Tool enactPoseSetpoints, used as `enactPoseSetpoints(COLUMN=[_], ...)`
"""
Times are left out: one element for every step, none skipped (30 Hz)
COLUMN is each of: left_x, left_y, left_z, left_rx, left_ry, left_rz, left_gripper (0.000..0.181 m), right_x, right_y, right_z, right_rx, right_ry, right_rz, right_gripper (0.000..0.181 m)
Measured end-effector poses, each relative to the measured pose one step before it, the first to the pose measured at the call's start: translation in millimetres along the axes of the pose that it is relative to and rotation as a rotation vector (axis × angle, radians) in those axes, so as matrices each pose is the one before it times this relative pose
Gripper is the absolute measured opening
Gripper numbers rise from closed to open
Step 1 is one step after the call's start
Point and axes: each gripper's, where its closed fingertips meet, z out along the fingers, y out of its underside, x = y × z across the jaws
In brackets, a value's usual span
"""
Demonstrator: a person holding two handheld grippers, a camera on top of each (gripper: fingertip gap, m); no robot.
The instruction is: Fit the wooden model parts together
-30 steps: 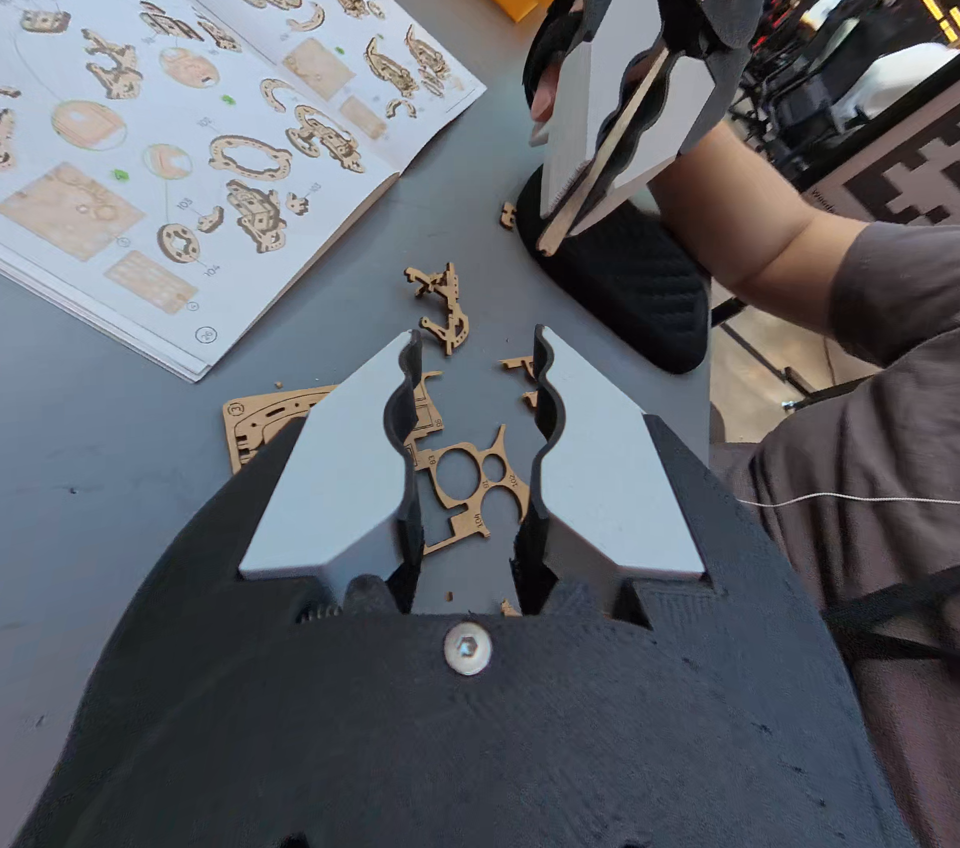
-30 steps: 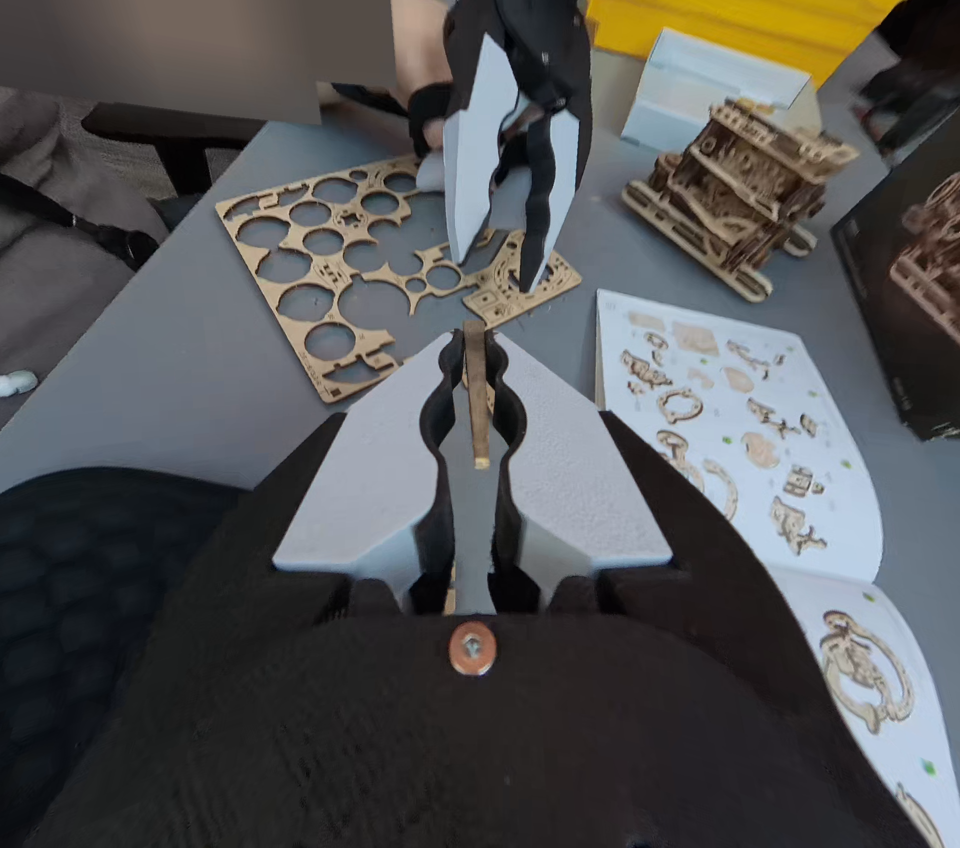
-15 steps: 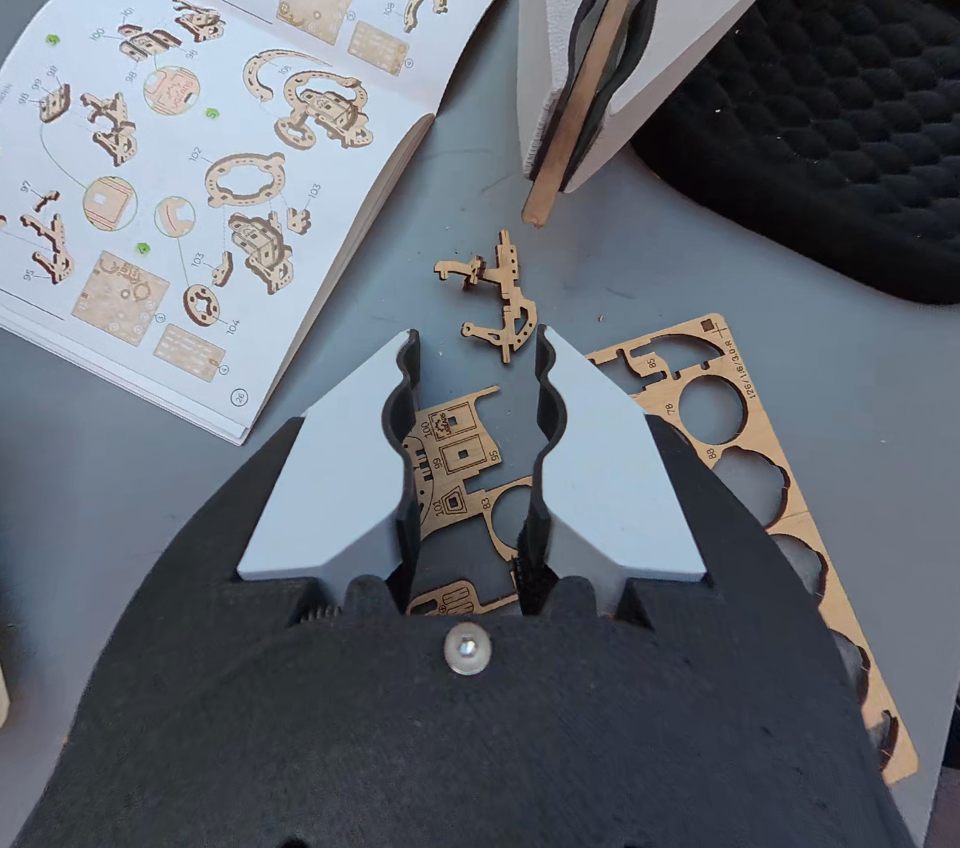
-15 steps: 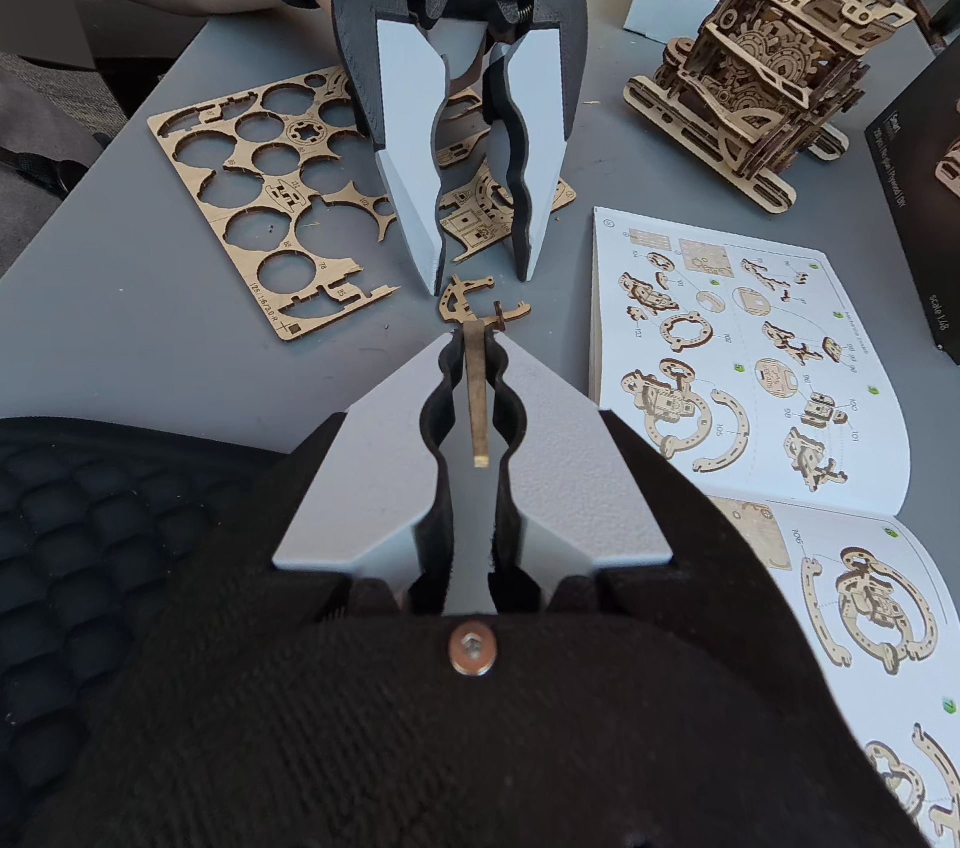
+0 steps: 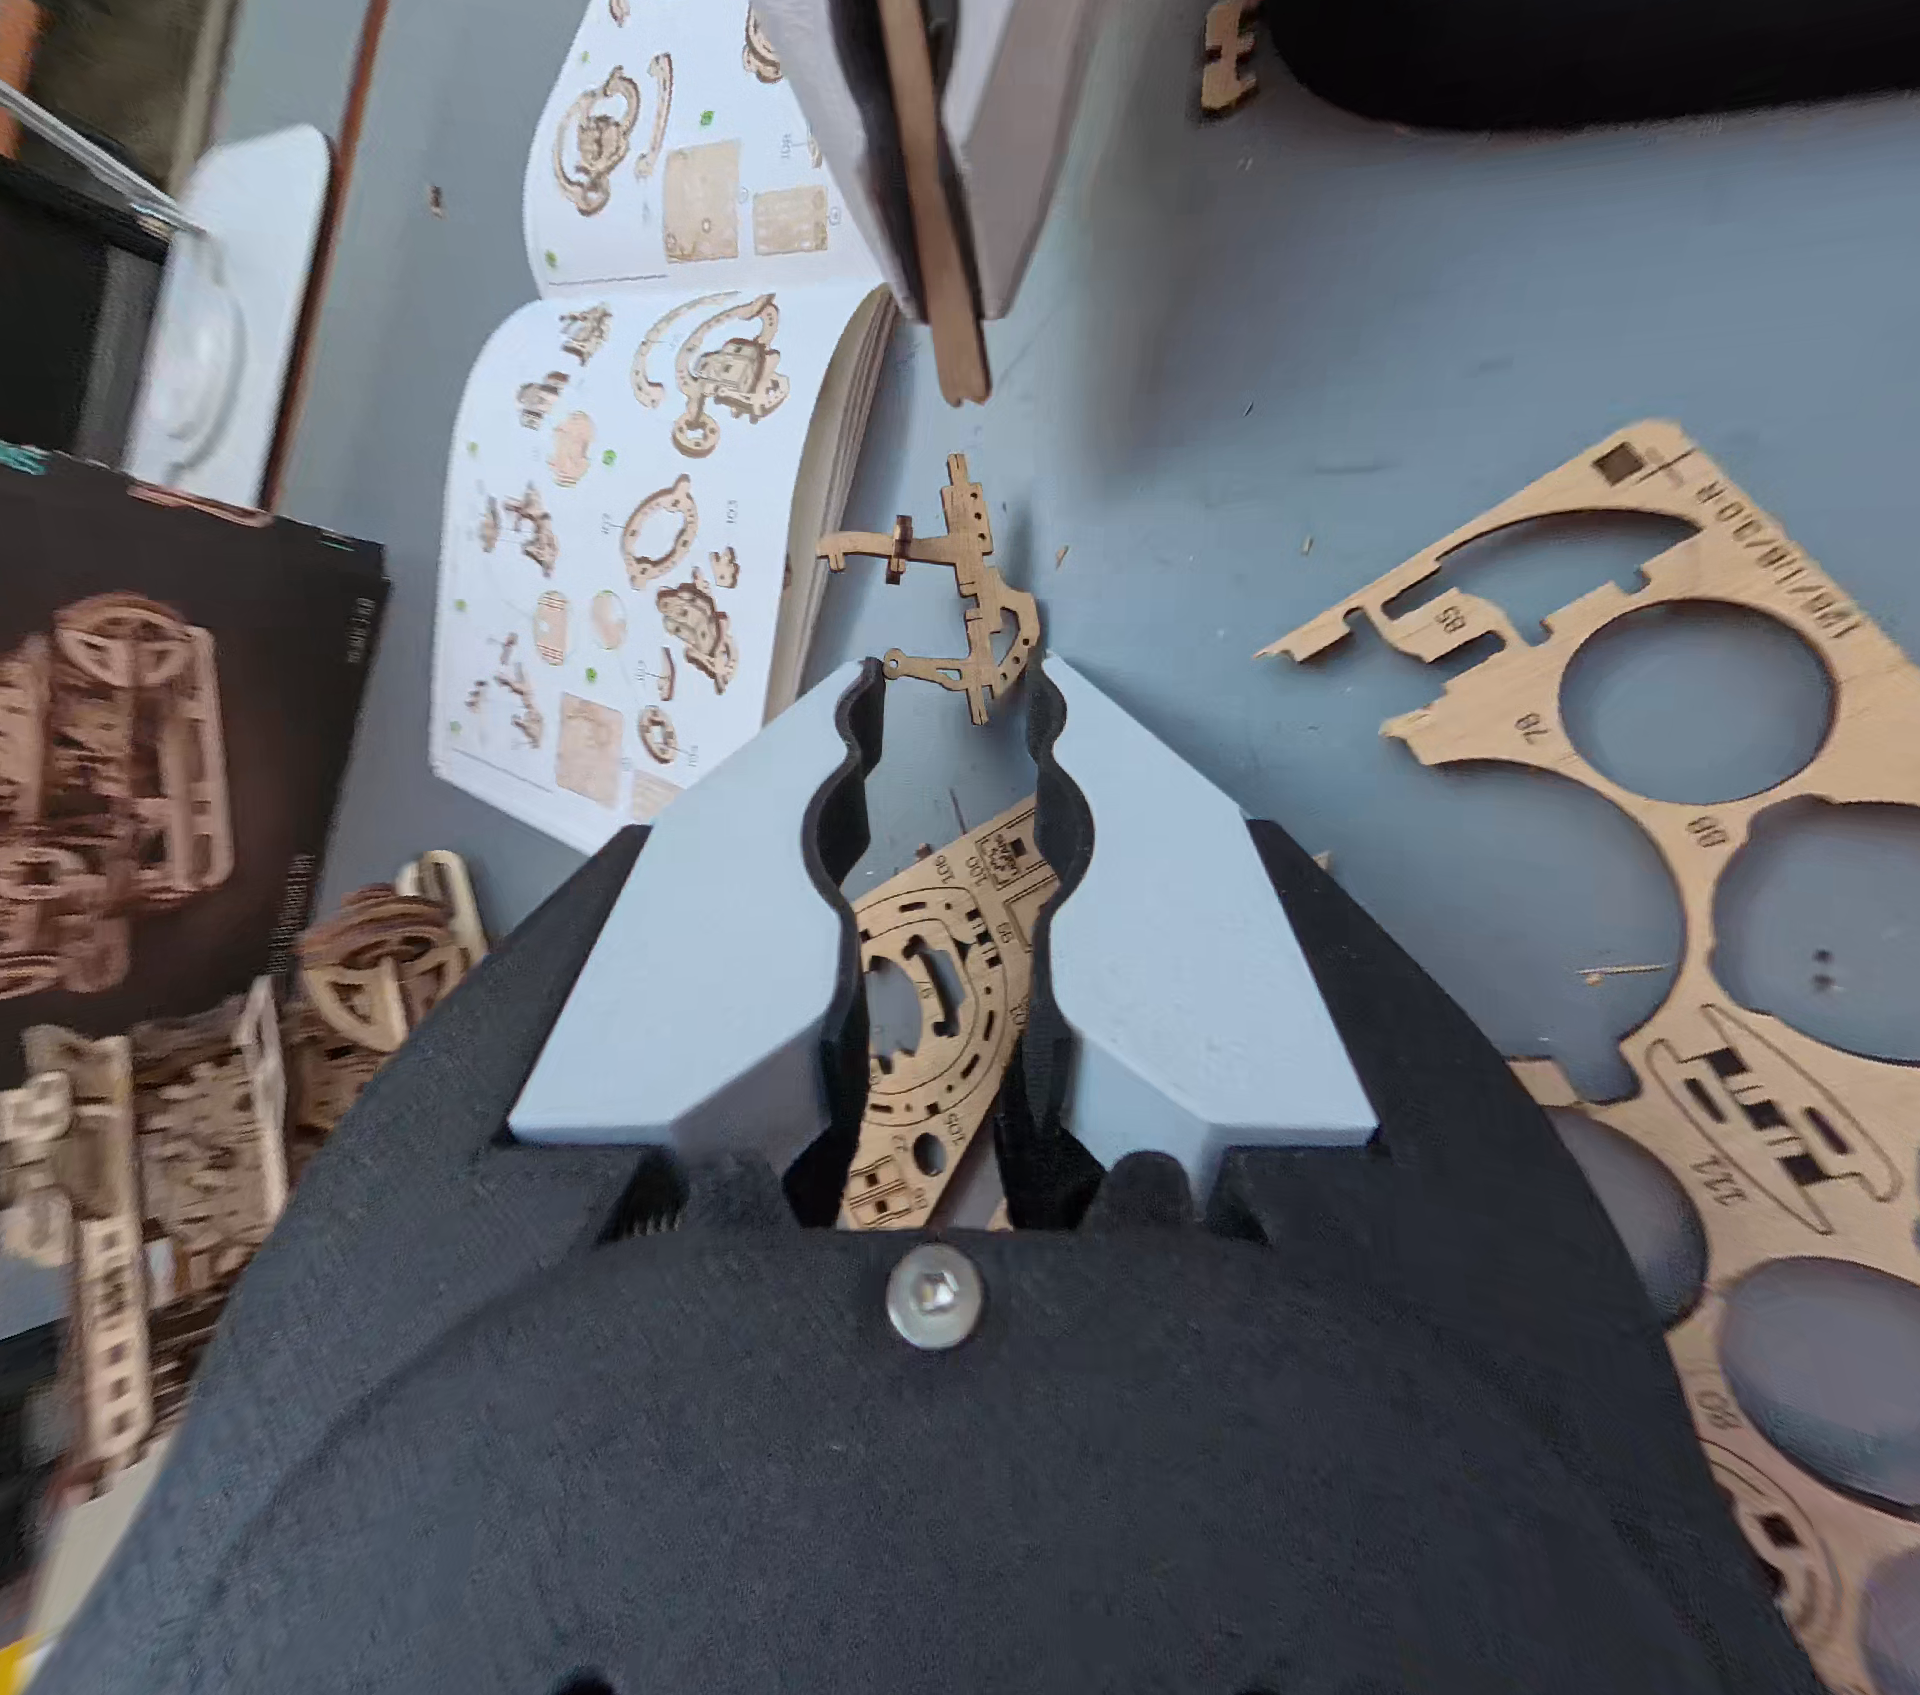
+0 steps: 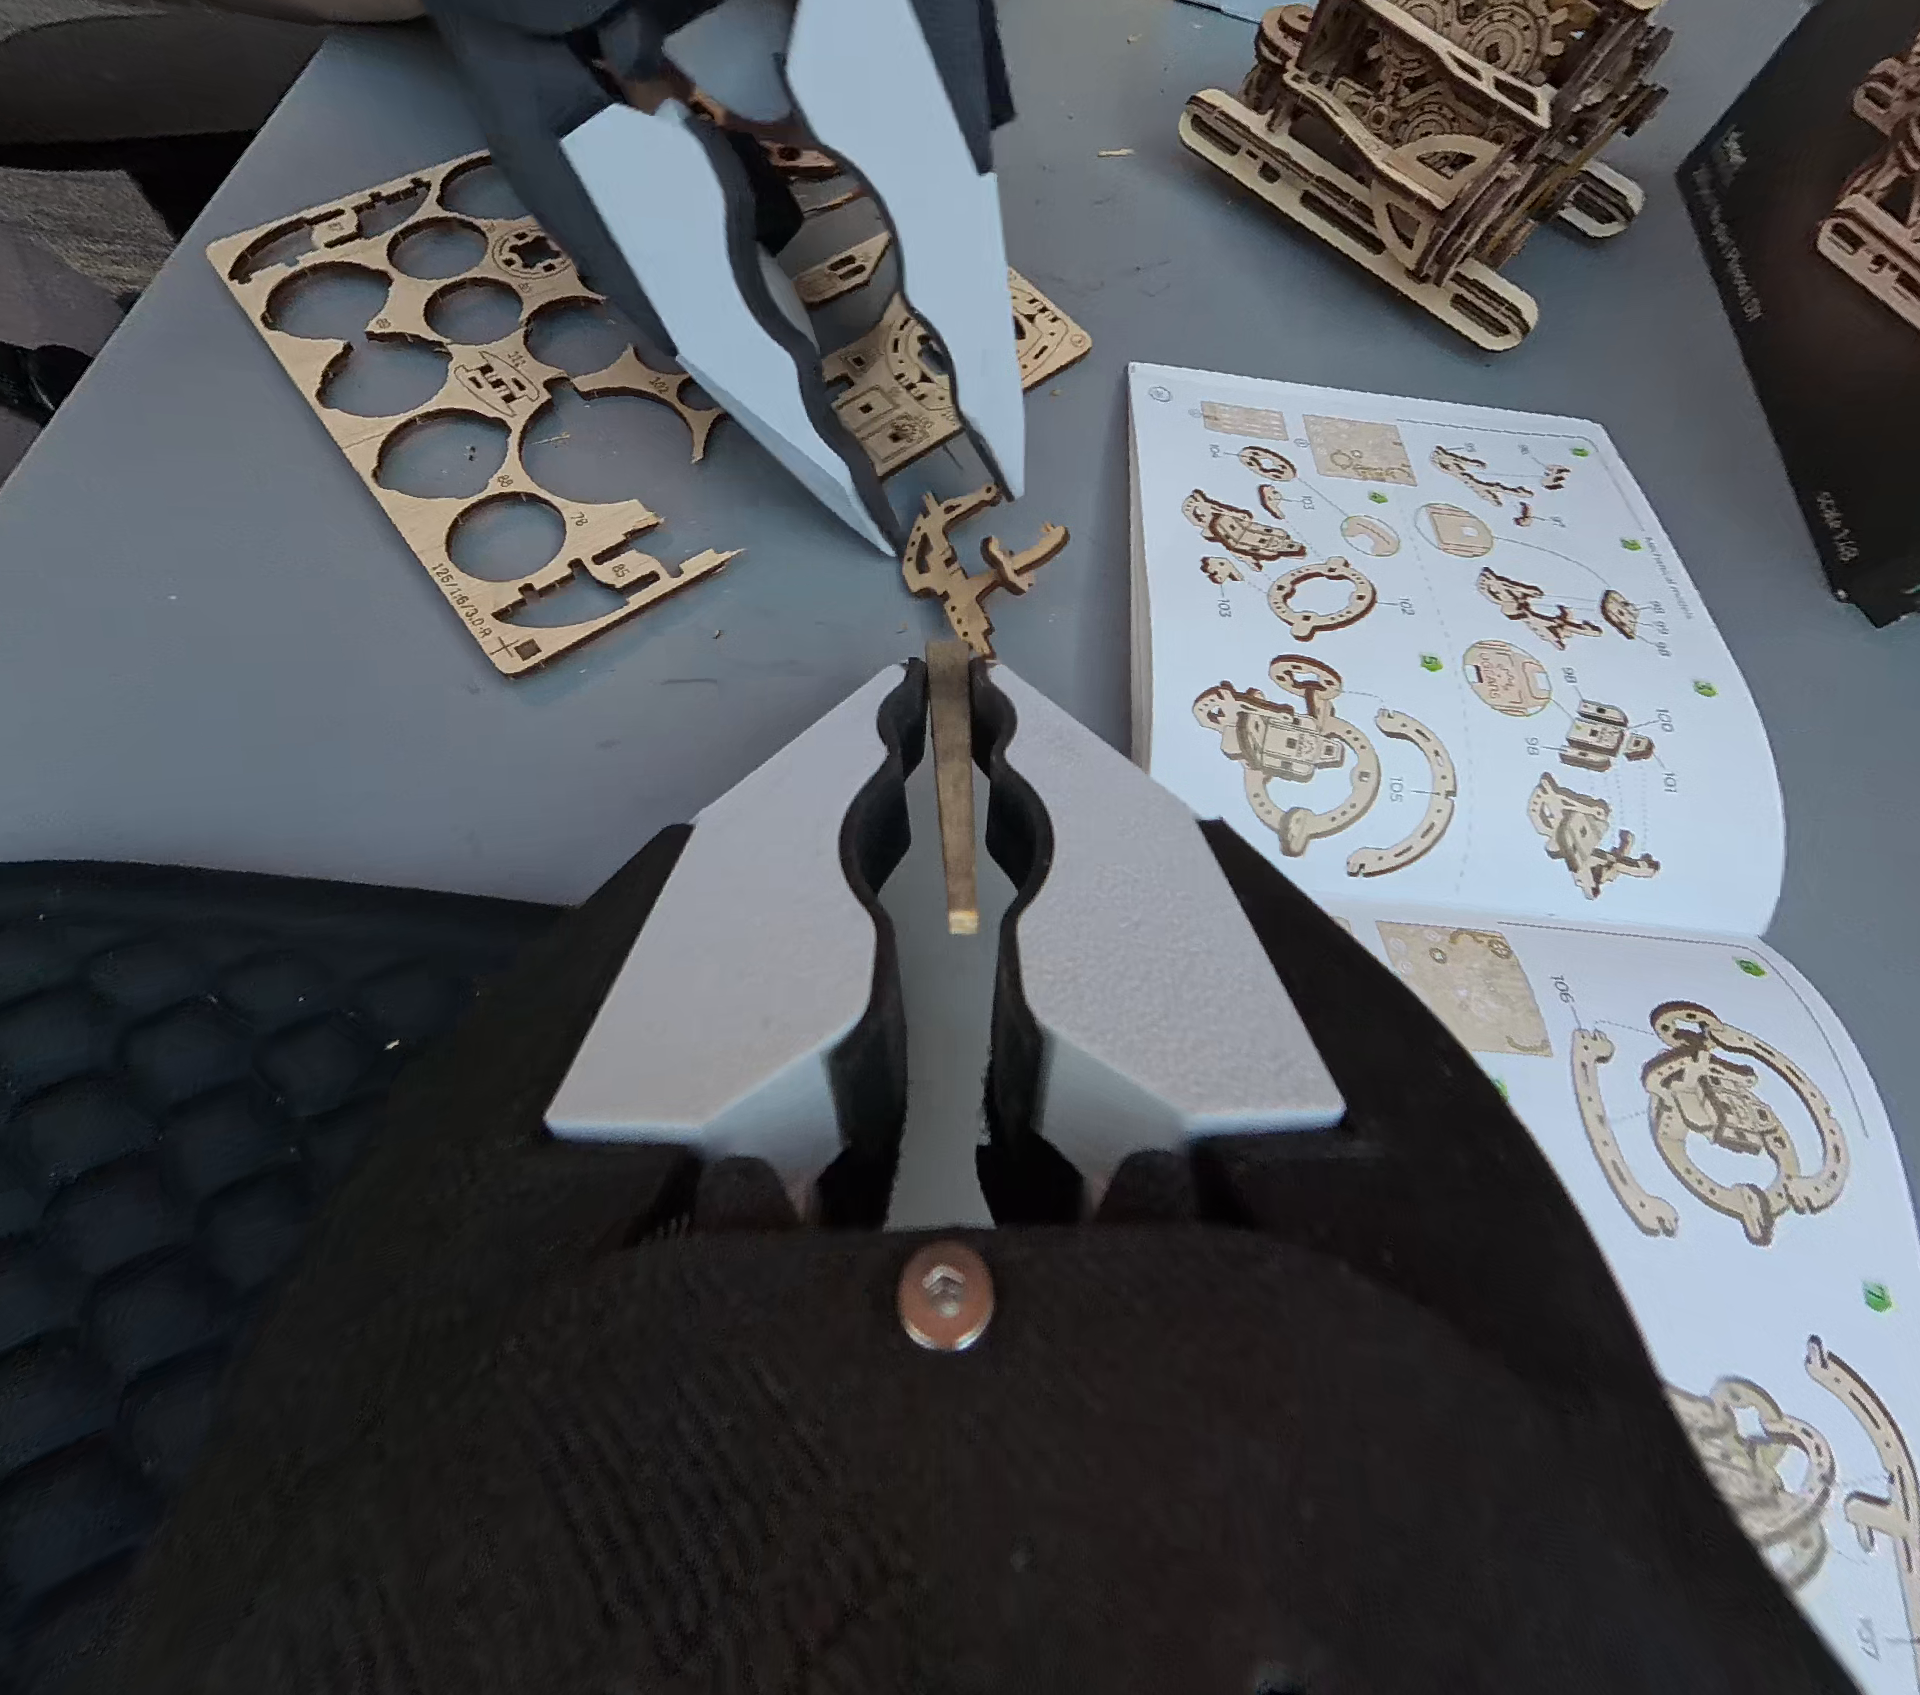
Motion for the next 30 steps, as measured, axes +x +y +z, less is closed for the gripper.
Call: enactPoseSetpoints(left_x=[-2.95,-1.23,-0.6,-0.08,0.7,0.82,0.37,0.1,-0.18,-0.35,-0.07,0.02,0.2,0.27,0.1,-0.01,0.46,0.21,-0.47,-0.03,0.26,0.03,-0.26,0.1,0.82,0.07,0.02,0.48,0.1,0.35], left_y=[0.77,-0.19,-0.56,-0.94,-1.63,-1.62,-0.89,-0.45,0.17,0.46,0.16,-0.03,-0.35,-0.47,-0.31,-0.64,-1.09,-0.41,-0.58,-1.18,-1.28,-0.64,-0.99,-1.34,-0.36,-0.14,-1.18,-1.06,0.36,0.53], left_z=[-0.58,-0.55,-0.18,-0.04,-0.28,-0.16,0.04,0.08,0.19,0.06,-0.08,-0.13,-0.17,-0.15,-0.02,0.15,0.09,0.08,-0.15,-0.56,-0.63,-0.38,-0.37,-0.41,0.04,0.14,-0.34,-0.37,0.01,0.18], left_rx=[-0.0128,-0.0073,-0.007,-0.0044,0.0013,0.0058,0.0028,0.003,0.0008,-0.003,-0.0017,0.0,0.0005,0.0024,0.0004,0.0027,0.0074,0.0031,0.0036,0.0078,0.007,0.002,0.0047,0.0067,-0.0012,-0.0021,0.0061,0.0042,-0.0047,-0.0028], left_ry=[-0.0644,-0.0524,-0.0438,-0.0307,-0.0152,-0.0046,-0.0026,-0.0014,-0.0027,-0.0047,-0.0045,-0.0042,-0.0035,-0.0022,-0.0016,-0.001,0.0021,0.0017,-0.0043,-0.0031,-0.0017,-0.0024,-0.0057,-0.0053,0.0002,-0.0047,-0.0064,-0.002,-0.0022,-0.0009], left_rz=[0.088,0.0806,0.0591,0.0381,0.0239,0.0112,0.0019,0.0029,0.0052,0.0056,0.0068,0.0057,0.0047,0.0045,0.0009,-0.0035,-0.0036,-0.0021,0.0024,0.0068,0.0066,0.0053,0.0093,0.014,0.0117,0.0087,0.0108,0.0091,0.0051,0.005], left_gripper=[0.025,0.025,0.025,0.025,0.025,0.025,0.025,0.025,0.025,0.025,0.025,0.025,0.025,0.025,0.025,0.025,0.025,0.025,0.025,0.025,0.025,0.025,0.025,0.025,0.025,0.025,0.025,0.025,0.025,0.025], right_x=[7.2,5.84,3.48,4.18,5.01,4.05,1.55,0.04,-2.64,-6.65,-5.74,-0.19,-1.48,-2.17,-0.62,-0.47,-1.55,-0.76,2.19,4.48,5.93,3.81,0.22,0.5,1.16,-1.12,-2.94,-2.45,-2.97,-2.86], right_y=[-0.75,-1.72,-2.67,-3.62,-3.44,-1.11,0.21,0.23,-1.11,-2.37,-2.31,-1.89,-0.46,-0.57,-0.38,0.59,0.42,-0.19,-0.04,-0.9,-2.22,-2.38,-0.63,1.37,2.18,2.59,2.29,2.24,1.68,0.11], right_z=[-1.26,-0.99,-0.13,0.84,1.82,2.23,2.53,2.42,2.21,1.81,1.18,-0.14,-0.23,-0.31,-0.42,-0.02,0.09,-0.15,-0.54,-1.0,-1.32,-0.73,0.48,1.43,1.91,2.04,1.91,1.56,0.7,-0.04], right_rx=[0.0033,0.0079,0.0119,0.0196,0.0206,0.0062,-0.003,-0.0009,0.0101,0.02,0.0175,0.0116,0.0008,0.0023,0.0041,-0.0013,-0.0011,0.0034,0.0017,0.0046,0.0132,0.013,0.0017,-0.0078,-0.009,-0.0118,-0.0121,-0.0136,-0.0112,-0.0014], right_ry=[0.0383,0.031,0.0172,0.0247,0.0324,0.025,0.0075,-0.0027,-0.0169,-0.0411,-0.0328,0.0014,-0.0087,-0.0126,-0.0026,-0.0035,-0.0119,-0.0052,0.0126,0.0258,0.0328,0.0148,-0.012,-0.008,0.0002,-0.0125,-0.0223,-0.016,-0.0161,-0.0107], right_rz=[0.0156,0.0173,0.0212,0.0208,0.0173,0.0171,0.0112,0.0074,0.0025,-0.005,-0.007,-0.0117,-0.0048,-0.0033,-0.0039,0.0007,0.0025,-0.0023,-0.002,-0.0017,-0.0004,0.0044,0.0114,0.0107,-0.0008,-0.0047,-0.0017,0.0,-0.0055,-0.0108], right_gripper=[0.006,0.006,0.006,0.006,0.006,0.006,0.006,0.006,0.006,0.006,0.006,0.006,0.006,0.006,0.006,0.006,0.006,0.006,0.006,0.006,0.006,0.006,0.006,0.006,0.006,0.006,0.006,0.006,0.006,0.006])
